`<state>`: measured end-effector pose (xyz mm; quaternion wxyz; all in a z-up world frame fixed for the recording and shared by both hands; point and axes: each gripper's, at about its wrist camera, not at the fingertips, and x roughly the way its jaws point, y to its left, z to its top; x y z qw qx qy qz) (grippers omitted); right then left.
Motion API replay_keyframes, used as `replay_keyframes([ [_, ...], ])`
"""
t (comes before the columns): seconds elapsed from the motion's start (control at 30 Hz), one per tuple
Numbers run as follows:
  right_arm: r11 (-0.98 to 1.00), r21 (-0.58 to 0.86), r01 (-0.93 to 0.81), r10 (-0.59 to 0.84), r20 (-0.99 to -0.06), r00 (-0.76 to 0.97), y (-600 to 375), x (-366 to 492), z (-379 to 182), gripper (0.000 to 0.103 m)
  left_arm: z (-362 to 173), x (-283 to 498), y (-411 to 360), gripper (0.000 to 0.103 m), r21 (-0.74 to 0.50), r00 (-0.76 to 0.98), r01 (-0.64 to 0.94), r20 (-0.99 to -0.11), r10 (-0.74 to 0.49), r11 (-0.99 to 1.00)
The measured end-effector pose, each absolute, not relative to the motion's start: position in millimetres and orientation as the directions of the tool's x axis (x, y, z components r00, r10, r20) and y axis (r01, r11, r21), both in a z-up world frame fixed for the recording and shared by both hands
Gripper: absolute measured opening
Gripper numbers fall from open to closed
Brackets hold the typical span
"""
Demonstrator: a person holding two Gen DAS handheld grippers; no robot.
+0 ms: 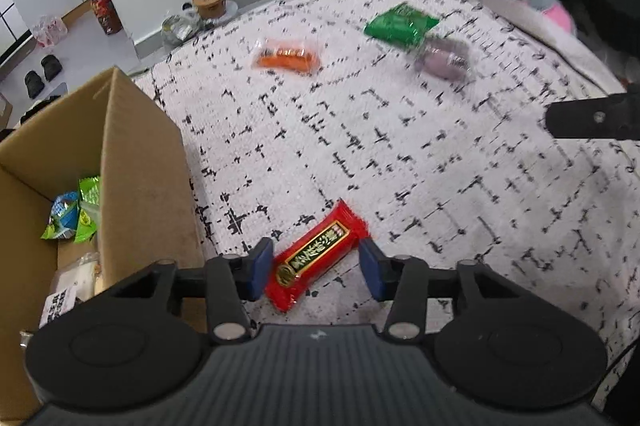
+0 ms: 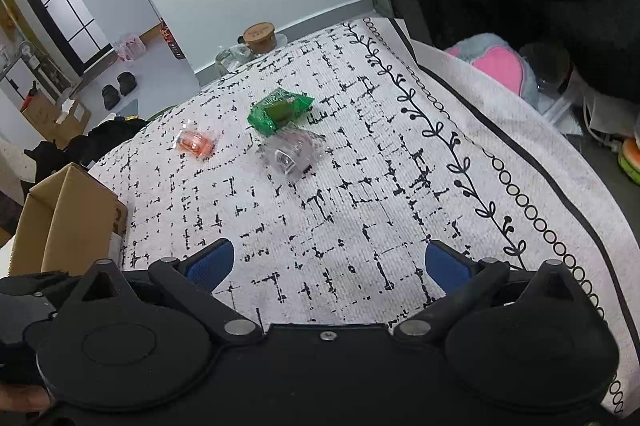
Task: Organize snacks
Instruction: 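Grasp the red candy bar with the left tool, then grasp the clear purple-tinted packet with the right tool while the left tool holds the candy bar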
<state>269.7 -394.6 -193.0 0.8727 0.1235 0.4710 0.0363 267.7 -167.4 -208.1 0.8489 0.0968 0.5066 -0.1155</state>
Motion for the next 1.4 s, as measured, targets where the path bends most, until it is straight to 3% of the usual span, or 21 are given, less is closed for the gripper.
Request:
replay_keyframes([
  [0.17, 0.965, 0.256, 0.057, 0.184, -0.816, 0.548, -398, 273, -198, 0.103, -218, 274, -168, 0.034, 0.053, 0.453, 0.271, -0.888, -0.079, 0.961],
  [0.3, 0.964, 0.260, 0.051, 0.189, -0.811, 0.554, -398, 278, -199, 0.103, -219, 278, -169, 0.019, 0.025, 0.447, 0.255, -0.890, -0.095, 0.967],
  [1.4, 0.979, 0.154, -0.133, 0.203, -0.771, 0.604, -364, 342, -217, 0.103, -188, 313, -160, 0.018, -0.031, 0.602, 0.024, -0.798, -0.039, 0.999],
])
